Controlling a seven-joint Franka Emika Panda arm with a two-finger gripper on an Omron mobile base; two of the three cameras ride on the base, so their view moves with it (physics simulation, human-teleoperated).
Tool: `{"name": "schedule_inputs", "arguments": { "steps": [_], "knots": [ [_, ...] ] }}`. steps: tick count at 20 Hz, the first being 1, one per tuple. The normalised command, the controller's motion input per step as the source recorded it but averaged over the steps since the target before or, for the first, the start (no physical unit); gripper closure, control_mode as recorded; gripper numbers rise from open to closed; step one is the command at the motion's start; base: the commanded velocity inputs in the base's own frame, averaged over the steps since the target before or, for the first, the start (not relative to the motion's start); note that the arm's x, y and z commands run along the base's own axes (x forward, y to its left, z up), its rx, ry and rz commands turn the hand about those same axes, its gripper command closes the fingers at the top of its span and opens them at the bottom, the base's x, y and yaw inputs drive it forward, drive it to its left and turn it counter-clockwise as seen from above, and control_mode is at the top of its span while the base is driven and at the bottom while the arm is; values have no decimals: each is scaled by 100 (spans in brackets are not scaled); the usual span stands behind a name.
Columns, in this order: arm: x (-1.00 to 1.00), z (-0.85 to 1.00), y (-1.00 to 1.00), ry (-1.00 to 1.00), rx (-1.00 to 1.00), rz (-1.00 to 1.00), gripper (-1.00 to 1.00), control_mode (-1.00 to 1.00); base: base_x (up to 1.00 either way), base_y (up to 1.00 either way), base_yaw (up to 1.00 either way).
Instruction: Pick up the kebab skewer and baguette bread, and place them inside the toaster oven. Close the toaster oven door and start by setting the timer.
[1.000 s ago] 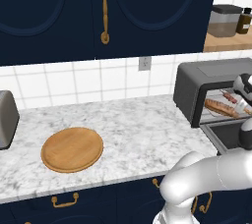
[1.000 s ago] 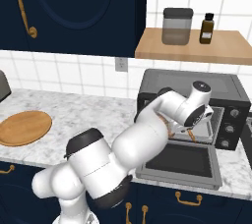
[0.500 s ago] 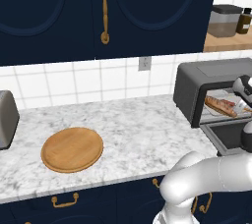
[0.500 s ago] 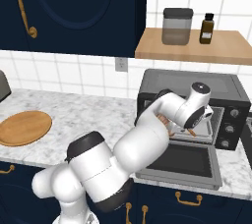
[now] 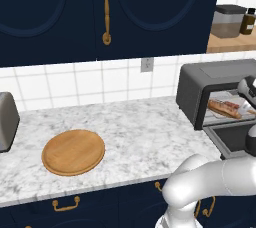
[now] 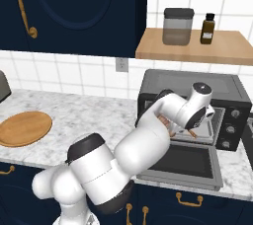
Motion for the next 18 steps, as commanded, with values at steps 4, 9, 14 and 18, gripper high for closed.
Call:
{"name": "schedule_inputs", "arguments": {
  "steps": [4, 9, 14, 18],
  "knots": [
    [-3, 38, -12, 0, 0, 0, -100, -100, 0, 0, 0],
    [-8, 29, -26, 0, 0, -2, -100, -100, 0, 0, 0],
    [-82, 31, -8, 1, 0, -22, -100, -100, 0, 0, 0],
    [-87, 0, 0, 13, 0, -35, -100, -100, 0, 0, 0]
  ]
}}
